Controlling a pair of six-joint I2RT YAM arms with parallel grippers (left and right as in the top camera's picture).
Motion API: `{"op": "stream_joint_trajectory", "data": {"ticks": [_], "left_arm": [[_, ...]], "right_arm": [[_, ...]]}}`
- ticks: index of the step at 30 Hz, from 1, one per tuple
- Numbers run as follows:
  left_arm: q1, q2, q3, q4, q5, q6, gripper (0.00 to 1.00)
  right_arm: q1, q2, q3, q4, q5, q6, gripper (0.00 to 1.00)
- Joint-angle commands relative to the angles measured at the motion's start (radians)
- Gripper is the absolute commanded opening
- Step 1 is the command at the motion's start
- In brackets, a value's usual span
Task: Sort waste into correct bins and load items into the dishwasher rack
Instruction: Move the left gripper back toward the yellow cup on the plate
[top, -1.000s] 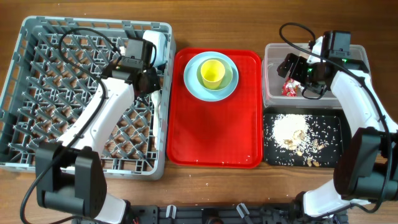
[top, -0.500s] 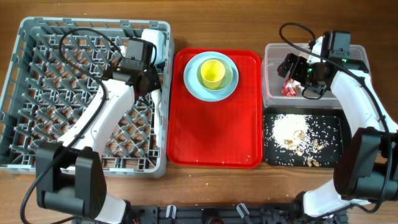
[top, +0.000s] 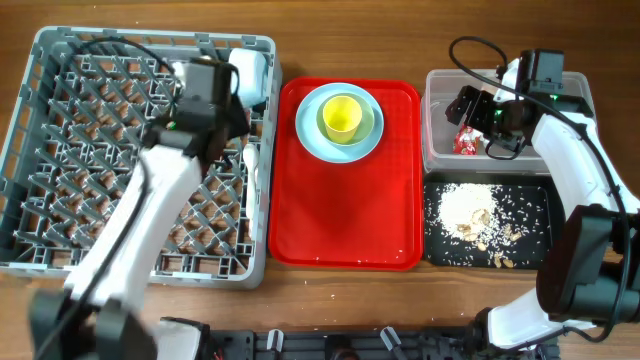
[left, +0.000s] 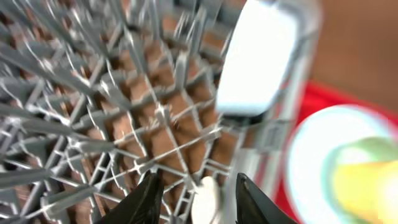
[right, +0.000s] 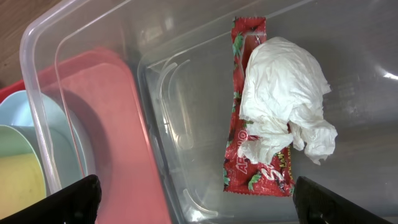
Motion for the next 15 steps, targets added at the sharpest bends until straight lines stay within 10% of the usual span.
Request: {"op": "stream_joint_trajectory", "data": {"ticks": [1,9,15], "left_arm": [[-0.006,-0.173,0.022,-0.026,0.16,-0.024,0.38],[-0.245,-0.069,0.062,0.002,0.39,-0.067,0.26],[-0.276,0.345,0.742,-0.369,0.425,0.032,0.25]], "right_arm": [[-0.003,0.006,0.001,0.002,-0.009,0.003,1.0],[-0.003,0.006,0.001,0.002,-0.009,0.003,1.0],[-0.003,0.006,0.001,0.002,-0.009,0.003,1.0]]}}
